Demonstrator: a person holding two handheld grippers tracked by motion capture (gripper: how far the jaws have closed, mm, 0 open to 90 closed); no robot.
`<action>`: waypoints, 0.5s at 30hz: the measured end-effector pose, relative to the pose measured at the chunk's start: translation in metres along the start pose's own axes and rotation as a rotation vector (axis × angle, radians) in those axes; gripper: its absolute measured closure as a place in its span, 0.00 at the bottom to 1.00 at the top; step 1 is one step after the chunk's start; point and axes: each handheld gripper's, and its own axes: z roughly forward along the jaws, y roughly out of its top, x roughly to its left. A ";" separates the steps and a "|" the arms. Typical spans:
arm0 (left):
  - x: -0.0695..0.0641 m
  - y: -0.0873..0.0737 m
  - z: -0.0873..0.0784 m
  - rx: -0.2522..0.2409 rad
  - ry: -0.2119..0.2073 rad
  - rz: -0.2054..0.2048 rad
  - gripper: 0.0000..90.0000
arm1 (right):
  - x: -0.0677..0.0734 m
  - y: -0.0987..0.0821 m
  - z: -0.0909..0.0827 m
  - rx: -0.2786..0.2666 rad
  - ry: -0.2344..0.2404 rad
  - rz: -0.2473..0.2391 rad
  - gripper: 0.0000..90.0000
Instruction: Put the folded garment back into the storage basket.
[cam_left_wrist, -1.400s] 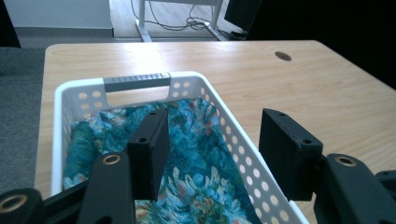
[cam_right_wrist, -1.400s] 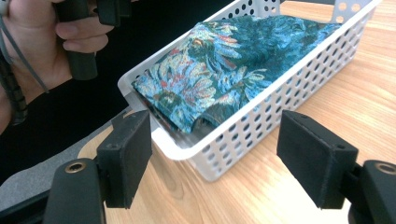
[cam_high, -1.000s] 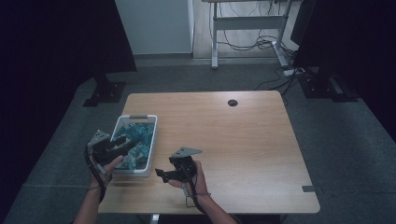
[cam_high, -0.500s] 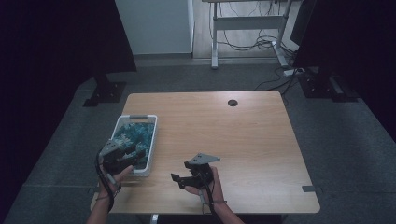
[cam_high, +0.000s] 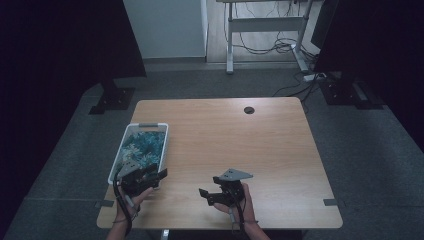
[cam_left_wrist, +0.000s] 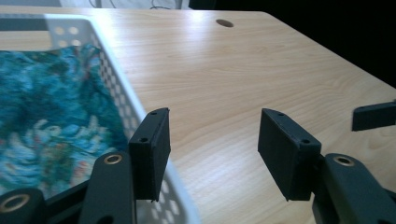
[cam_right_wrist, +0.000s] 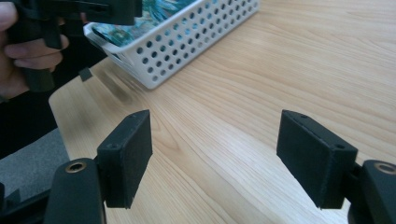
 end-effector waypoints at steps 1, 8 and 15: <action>-0.002 -0.001 0.000 -0.001 -0.004 0.001 0.48 | -0.002 -0.002 -0.002 0.001 -0.004 0.002 0.29; -0.023 -0.012 0.005 0.005 -0.053 0.027 0.49 | -0.013 -0.013 -0.018 0.001 -0.034 0.011 0.29; -0.045 -0.020 0.011 0.019 -0.090 0.062 0.48 | -0.023 -0.030 -0.041 -0.003 -0.065 0.015 0.29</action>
